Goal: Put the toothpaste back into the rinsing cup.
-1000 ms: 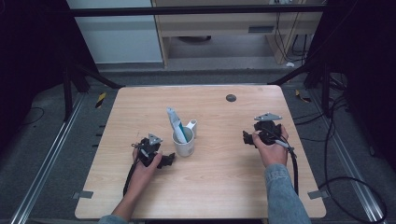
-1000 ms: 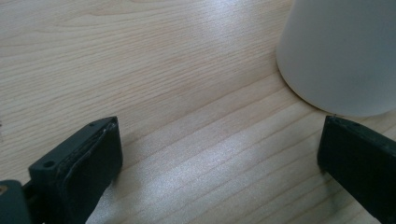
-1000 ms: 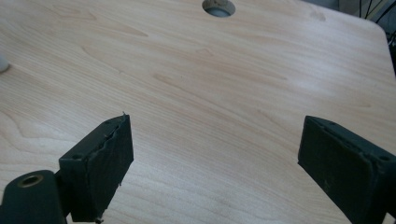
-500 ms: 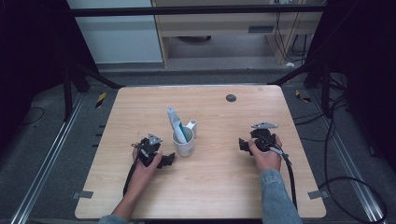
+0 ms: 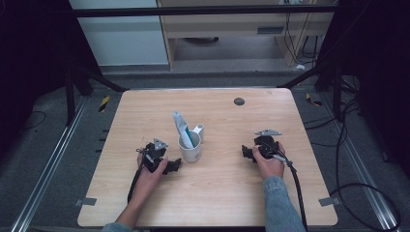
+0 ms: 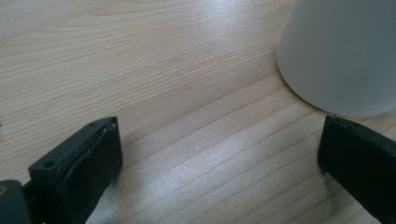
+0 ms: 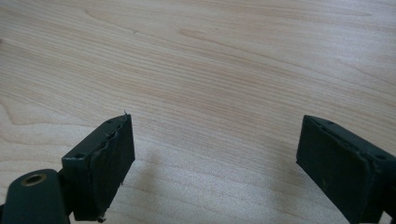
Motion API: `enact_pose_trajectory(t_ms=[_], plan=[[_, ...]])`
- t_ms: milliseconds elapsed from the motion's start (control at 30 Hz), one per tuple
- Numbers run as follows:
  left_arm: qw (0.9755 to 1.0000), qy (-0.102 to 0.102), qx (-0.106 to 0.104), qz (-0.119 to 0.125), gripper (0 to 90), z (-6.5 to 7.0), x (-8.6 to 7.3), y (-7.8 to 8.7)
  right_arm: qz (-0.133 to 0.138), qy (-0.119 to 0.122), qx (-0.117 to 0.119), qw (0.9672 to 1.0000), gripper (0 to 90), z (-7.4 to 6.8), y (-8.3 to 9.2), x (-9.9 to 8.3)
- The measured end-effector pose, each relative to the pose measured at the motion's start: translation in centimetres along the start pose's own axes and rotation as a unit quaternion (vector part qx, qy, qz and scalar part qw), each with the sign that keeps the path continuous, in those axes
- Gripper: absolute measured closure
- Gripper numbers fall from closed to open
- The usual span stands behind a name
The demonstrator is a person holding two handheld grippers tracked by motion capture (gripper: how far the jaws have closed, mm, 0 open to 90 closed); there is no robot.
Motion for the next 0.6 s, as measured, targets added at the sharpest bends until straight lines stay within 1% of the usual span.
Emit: enact_pose_trajectory(t_ms=[67,167,233,300,367,500,600], plan=[[1.0,0.0,0.0,0.0,0.0,0.0,0.0,0.0,-0.001,0.001,-0.002,1.0,11.2,0.04,-0.14,-0.07],[1.0,0.0,0.0,0.0,0.0,0.0,0.0,0.0,-0.003,-0.004,-0.007,1.0,10.4,0.06,-0.47,-0.2],[1.0,0.0,0.0,0.0,0.0,0.0,0.0,0.0,-0.007,-0.001,-0.014,0.9999,9.8,0.14,-0.78,-0.35],[1.0,0.0,0.0,0.0,0.0,0.0,0.0,0.0,-0.002,0.0,-0.018,0.9998,8.7,0.18,-0.97,-0.47],[1.0,0.0,0.0,0.0,0.0,0.0,0.0,0.0,-0.005,-0.001,-0.024,0.9997,7.7,0.24,-1.0,-0.45],[1.0,0.0,0.0,0.0,0.0,0.0,0.0,0.0,-0.009,0.002,-0.027,0.9996,5.9,0.38,-1.01,-0.52],[1.0,0.0,0.0,0.0,0.0,0.0,-0.01,0.0,-0.01,0.0,-0.028,0.9996,5.0,0.4,-1.03,-0.52]])
Point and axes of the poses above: each handheld gripper's, and its own axes: y roughly backward along the jaws, x roughly out of its top, z roughly to its right, the point moved 1 cm from there along -y, roughly forward along the jaws, and after that the axes turned 3 degrees about -x, right-handed, at the moved point
